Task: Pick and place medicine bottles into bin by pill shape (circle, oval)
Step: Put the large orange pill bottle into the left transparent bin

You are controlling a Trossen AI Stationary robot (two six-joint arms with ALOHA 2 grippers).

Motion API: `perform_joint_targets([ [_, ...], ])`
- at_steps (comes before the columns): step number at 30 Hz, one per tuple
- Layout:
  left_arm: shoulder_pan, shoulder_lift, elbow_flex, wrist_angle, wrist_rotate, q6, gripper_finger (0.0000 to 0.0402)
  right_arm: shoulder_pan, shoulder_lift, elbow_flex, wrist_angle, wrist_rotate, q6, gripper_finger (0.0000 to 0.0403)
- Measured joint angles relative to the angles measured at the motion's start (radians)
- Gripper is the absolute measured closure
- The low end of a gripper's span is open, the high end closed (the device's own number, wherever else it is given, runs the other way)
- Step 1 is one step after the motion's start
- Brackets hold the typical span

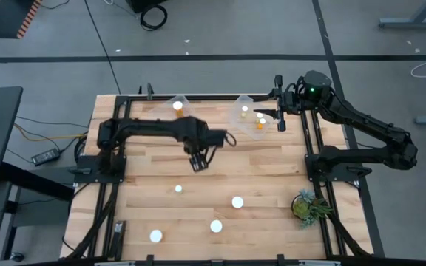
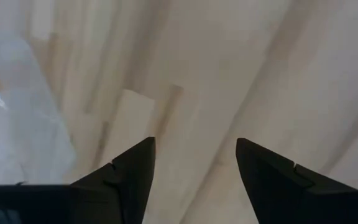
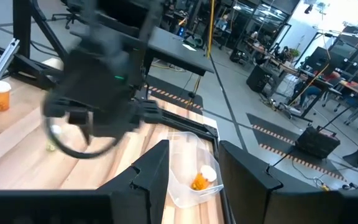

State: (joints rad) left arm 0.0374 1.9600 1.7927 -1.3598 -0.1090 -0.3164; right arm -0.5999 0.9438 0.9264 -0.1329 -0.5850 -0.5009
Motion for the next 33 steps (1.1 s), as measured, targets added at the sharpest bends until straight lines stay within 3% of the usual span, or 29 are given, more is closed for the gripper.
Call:
perform_joint_targets([
  [13, -0.197, 0.02, 0.0, 0.22, -0.002, -0.17, 0.018, 0.0, 0.0, 0.0, 0.008, 0.0, 0.019, 0.0256],
  [23, -0.245, 0.116, 0.0, 0.328, 0.037, -0.097, 0.0127, -0.002, -0.031, 0.0, -0.033, 0.009, 0.02, 0.0256],
  [33, -0.249, 0.136, 0.0, 0.424, 0.098, -0.111, 0.012, -0.002, -0.048, 0.0, -0.042, 0.011, 0.023, 0.0256],
])
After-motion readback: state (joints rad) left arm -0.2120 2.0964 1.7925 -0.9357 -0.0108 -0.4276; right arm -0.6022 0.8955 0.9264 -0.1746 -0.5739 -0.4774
